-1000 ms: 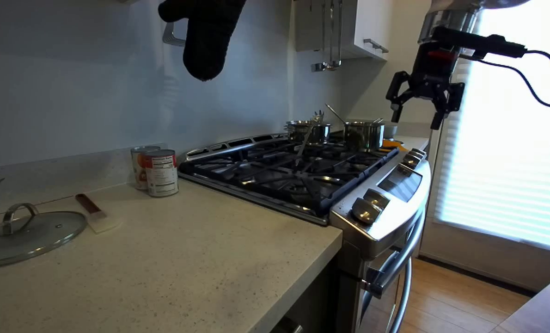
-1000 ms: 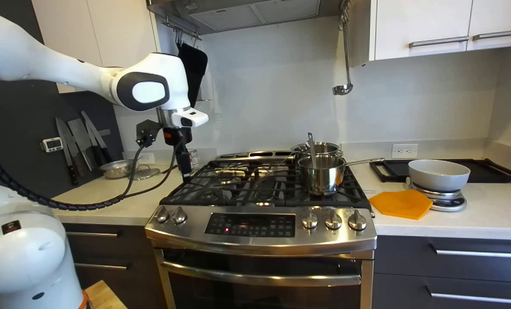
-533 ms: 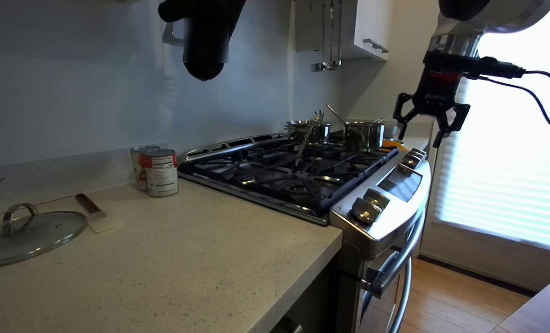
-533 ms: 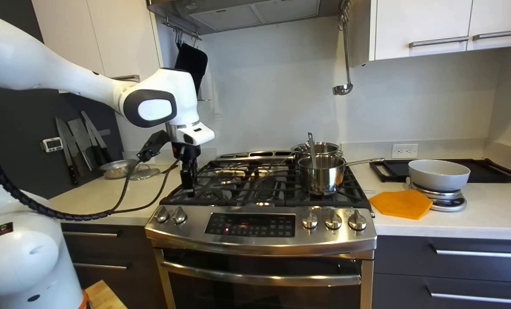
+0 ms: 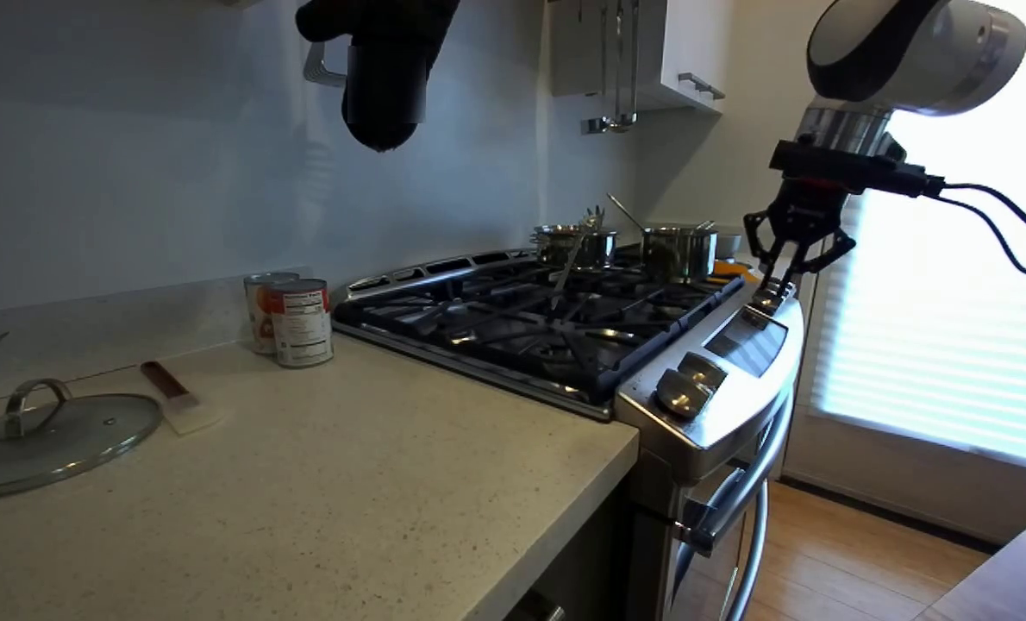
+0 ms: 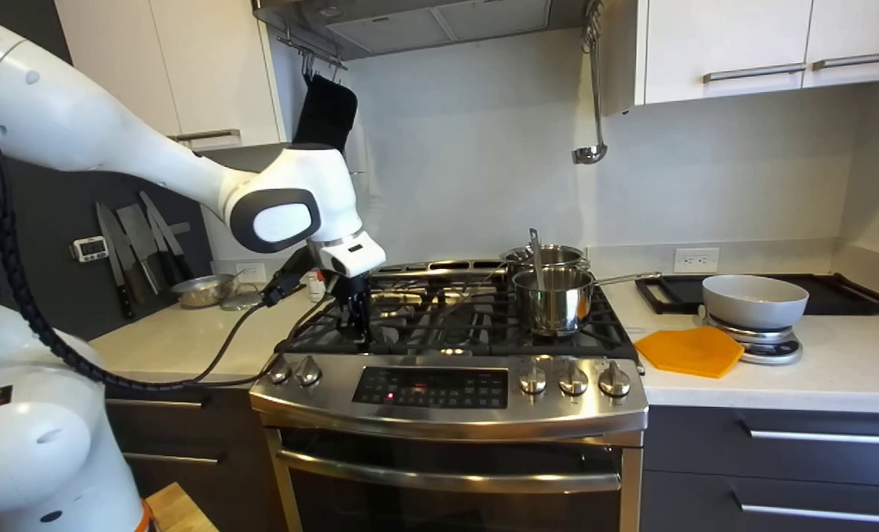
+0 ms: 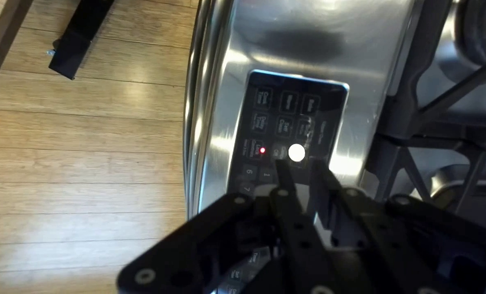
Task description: Turn off the flashing light on the stove
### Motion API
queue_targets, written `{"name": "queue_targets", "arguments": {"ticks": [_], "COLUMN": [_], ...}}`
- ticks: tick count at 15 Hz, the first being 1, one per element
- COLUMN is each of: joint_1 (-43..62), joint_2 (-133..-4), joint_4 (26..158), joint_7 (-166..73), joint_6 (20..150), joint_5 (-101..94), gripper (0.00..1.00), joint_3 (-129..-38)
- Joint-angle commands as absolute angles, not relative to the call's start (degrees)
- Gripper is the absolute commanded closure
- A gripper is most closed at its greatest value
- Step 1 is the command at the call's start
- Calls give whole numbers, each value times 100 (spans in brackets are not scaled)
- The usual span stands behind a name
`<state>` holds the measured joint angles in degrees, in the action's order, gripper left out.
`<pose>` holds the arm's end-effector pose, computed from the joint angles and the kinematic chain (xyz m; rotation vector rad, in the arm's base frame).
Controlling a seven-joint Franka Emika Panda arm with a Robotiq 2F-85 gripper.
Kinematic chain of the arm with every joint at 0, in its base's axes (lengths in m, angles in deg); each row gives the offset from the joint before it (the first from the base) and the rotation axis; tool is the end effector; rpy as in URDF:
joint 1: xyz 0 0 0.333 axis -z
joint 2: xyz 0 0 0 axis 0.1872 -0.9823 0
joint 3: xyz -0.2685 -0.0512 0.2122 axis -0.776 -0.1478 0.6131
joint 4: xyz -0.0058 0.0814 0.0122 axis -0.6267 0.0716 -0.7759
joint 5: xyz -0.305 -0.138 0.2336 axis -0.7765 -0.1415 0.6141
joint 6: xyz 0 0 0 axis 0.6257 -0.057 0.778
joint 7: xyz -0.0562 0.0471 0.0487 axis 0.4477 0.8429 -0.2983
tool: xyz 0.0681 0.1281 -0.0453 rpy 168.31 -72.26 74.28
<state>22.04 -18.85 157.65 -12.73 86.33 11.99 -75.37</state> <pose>0.3687 -0.0412 0.3757 -2.6265 1.3488 -0.2262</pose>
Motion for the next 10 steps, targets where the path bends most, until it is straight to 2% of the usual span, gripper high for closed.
{"name": "queue_targets", "arguments": {"ticks": [1,10], "joint_1": [2314,2318], "joint_2": [-2311,-3065], "joint_4": [15757,15754], "joint_7": [-808,-130], "joint_6": [9065,9216], "joint_5": [1094,924], "gripper": [100,100], "joint_3": [-7394,-7454]}}
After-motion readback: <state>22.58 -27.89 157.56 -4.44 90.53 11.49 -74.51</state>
